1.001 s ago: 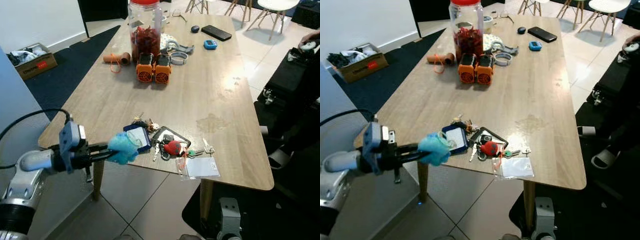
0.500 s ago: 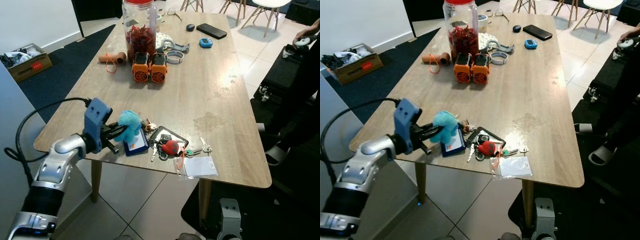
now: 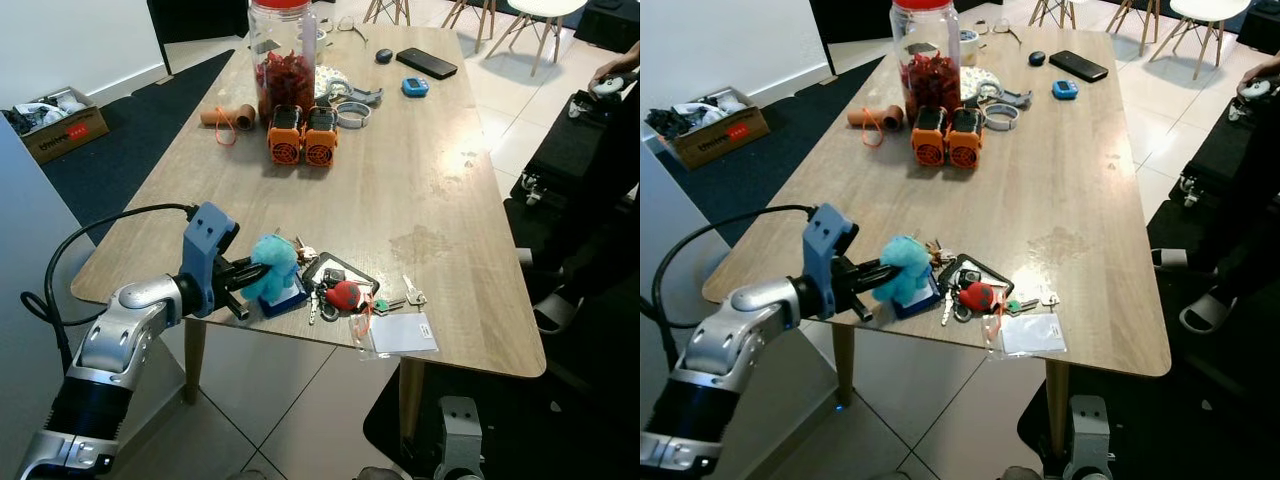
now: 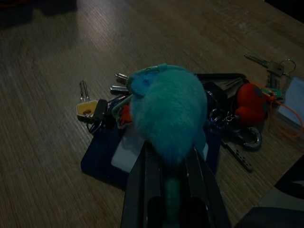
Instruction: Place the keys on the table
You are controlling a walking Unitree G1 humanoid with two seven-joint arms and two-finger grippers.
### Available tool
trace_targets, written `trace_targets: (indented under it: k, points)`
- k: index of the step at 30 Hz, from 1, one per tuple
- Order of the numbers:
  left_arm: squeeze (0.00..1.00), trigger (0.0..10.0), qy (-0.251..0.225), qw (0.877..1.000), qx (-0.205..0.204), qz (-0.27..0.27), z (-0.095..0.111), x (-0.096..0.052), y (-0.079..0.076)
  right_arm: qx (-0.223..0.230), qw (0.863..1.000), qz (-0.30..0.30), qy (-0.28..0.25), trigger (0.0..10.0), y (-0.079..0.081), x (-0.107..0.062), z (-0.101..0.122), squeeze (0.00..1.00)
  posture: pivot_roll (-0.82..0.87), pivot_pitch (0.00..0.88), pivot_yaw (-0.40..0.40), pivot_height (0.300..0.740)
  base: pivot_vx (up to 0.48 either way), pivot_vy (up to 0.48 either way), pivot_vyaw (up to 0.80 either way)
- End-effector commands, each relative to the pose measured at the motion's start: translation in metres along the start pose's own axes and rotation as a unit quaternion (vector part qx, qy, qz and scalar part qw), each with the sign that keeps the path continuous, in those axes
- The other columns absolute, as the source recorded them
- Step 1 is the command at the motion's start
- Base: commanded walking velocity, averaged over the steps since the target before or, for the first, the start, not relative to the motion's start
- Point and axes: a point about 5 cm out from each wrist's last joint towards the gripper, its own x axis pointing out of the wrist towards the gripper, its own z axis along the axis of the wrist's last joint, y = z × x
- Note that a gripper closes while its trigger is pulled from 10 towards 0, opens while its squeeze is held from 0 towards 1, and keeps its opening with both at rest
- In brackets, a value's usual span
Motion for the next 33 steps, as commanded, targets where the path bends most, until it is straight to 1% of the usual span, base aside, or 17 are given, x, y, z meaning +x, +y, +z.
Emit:
trace_targets:
  k: [1, 2, 3, 6, 7, 15, 21, 23, 25, 26, 27, 28, 29, 31, 32, 33]
  points:
    - [0.62, 10.0, 0.007, 1.0, -0.005, 0.01, -0.002, -0.001, 0.001, 0.004, 1.0, -0.002, 0.003, 10.0, 0.0, -0.001, -0.003, 0.0, 0.01, 0.05, 0.01, 0.74, 0.0, 0.0, 0.0]
    - [0.62, 10.0, 0.003, 1.0, -0.005, 0.017, -0.001, 0.0, 0.002, 0.004, 1.0, -0.003, 0.003, 10.0, 0.0, -0.001, -0.003, 0.0, 0.01, 0.05, 0.011, 0.74, 0.0, 0.0, 0.0]
    - [1.0, 10.0, -0.001, 1.0, -0.004, 0.023, 0.001, 0.001, 0.003, 0.005, 1.0, -0.004, 0.003, 10.0, 0.0, -0.001, -0.003, 0.0, 0.01, 0.05, 0.012, 0.74, 0.0, 0.0, 0.0]
    - [1.0, 10.0, -0.006, 0.999, -0.001, 0.037, 0.003, 0.002, 0.005, 0.007, 1.0, -0.005, 0.003, 10.0, -0.001, -0.001, -0.003, 0.0, 0.01, 0.05, 0.012, 0.74, 0.0, 0.0, 0.0]
    - [1.0, 10.0, -0.014, 0.999, -0.002, 0.047, 0.005, 0.002, 0.008, 0.007, 1.0, -0.005, 0.003, 10.0, -0.001, -0.001, -0.003, 0.0, 0.01, 0.05, 0.013, 0.74, 0.0, 0.0, 0.0]
    - [1.0, 10.0, -0.024, 0.998, -0.003, 0.061, 0.01, 0.0, 0.015, 0.013, 1.0, -0.01, 0.003, 10.0, -0.002, -0.001, -0.003, 0.0, 0.01, 0.047, 0.016, 0.74, 0.0, 0.0, 0.0]
    - [1.0, 10.0, -0.033, 0.999, -0.014, 0.04, 0.005, -0.004, 0.019, 0.015, 1.0, -0.011, 0.004, 10.0, -0.002, -0.001, -0.003, 0.0, 0.01, 0.041, 0.019, 0.74, 0.0, 0.0, 0.0]
    - [1.0, 10.0, -0.042, 0.998, -0.025, 0.033, 0.001, -0.01, 0.025, 0.016, 1.0, -0.012, 0.004, 10.0, -0.003, -0.001, -0.003, 0.0, 0.01, 0.04, 0.018, 0.74, 0.0, 0.0, 0.0]
    - [1.0, 10.0, -0.046, 0.998, -0.028, 0.033, 0.0, -0.012, 0.027, 0.016, 1.0, -0.013, 0.004, 10.0, -0.003, -0.001, -0.003, 0.0, 0.01, 0.04, 0.017, 0.74, 0.0, 0.0, 0.0]
    - [0.09, 10.0, -0.08, 0.996, -0.039, 0.003, -0.001, -0.02, 0.03, 0.017, 1.0, -0.013, 0.004, 10.0, -0.003, -0.001, -0.002, 0.0, 0.02, 0.04, 0.015, 0.74, 0.0, 0.0, 0.0]
    - [0.09, 10.0, -0.08, 0.996, -0.039, 0.003, -0.001, -0.02, 0.03, 0.017, 1.0, -0.013, 0.004, 10.0, -0.003, -0.001, -0.002, 0.0, 0.02, 0.04, 0.015, 0.74, 0.0, 0.0, 0.0]
    - [0.0, 10.0, -0.098, 0.994, -0.05, -0.018, -0.002, -0.025, 0.031, 0.017, 1.0, -0.013, 0.004, 10.0, -0.003, -0.001, -0.002, 0.0, 0.02, 0.04, 0.015, 0.74, 0.0, 0.0, 0.0]
    - [0.0, 10.0, -0.127, 0.989, -0.058, -0.048, -0.002, -0.033, 0.03, 0.017, 1.0, -0.014, 0.004, 10.0, -0.004, -0.001, -0.002, 0.0, 0.02, 0.041, 0.015, 0.74, 0.0, 0.0, 0.0]
    - [0.0, 10.0, -0.163, 0.981, -0.059, -0.086, -0.003, -0.045, 0.027, 0.018, 1.0, -0.014, 0.004, 10.0, -0.004, -0.001, -0.002, 0.0, 0.01, 0.042, 0.016, 0.74, 0.0, 0.0, 0.0]
    - [0.0, 10.0, -0.174, 0.978, -0.057, -0.096, -0.004, -0.05, 0.027, 0.018, 1.0, -0.014, 0.004, 10.0, -0.004, -0.001, -0.003, 0.0, 0.01, 0.042, 0.017, 0.74, 0.0, 0.0, 0.0]
    - [0.0, 10.0, -0.174, 0.978, -0.057, -0.096, -0.004, -0.05, 0.027, 0.018, 1.0, -0.014, 0.004, 10.0, -0.004, -0.001, -0.003, 0.0, 0.01, 0.042, 0.017, 0.74, 0.0, 0.0, 0.0]
